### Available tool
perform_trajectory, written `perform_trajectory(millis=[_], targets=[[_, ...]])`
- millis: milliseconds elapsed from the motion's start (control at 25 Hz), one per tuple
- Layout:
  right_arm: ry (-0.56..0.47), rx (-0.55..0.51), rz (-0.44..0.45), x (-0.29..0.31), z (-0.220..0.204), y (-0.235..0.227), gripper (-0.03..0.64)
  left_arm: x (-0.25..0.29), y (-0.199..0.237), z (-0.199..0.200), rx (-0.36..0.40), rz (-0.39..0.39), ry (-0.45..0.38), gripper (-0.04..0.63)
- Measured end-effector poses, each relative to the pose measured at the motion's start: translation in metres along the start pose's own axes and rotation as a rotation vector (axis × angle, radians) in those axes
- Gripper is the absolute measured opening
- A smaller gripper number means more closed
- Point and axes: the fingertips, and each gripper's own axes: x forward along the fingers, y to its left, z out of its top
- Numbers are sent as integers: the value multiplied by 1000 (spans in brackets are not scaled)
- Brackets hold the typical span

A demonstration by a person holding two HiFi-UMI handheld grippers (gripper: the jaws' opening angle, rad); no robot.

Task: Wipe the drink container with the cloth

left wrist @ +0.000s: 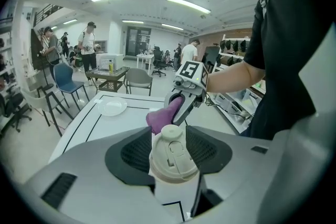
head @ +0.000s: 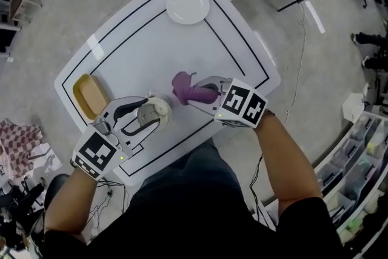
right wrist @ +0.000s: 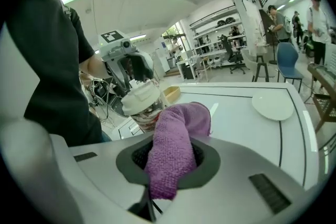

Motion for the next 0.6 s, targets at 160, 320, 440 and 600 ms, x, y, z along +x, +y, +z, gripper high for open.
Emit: perform_trajectory(millis=[160,320,440,600], targets=[[-103,21,-66,-35,26,13,69,-18,-3,23,11,28,-55,222],[-207,47,-124,-65,55,40,69,-53,-16,46,0,70,-126,224],[-260,33,-177,-88,77,64,69,-81,-26,61,-7,124,-175,224],[-329,-12,-244,-118,110,93,69,-113,-38,81,0,200,-243,224]])
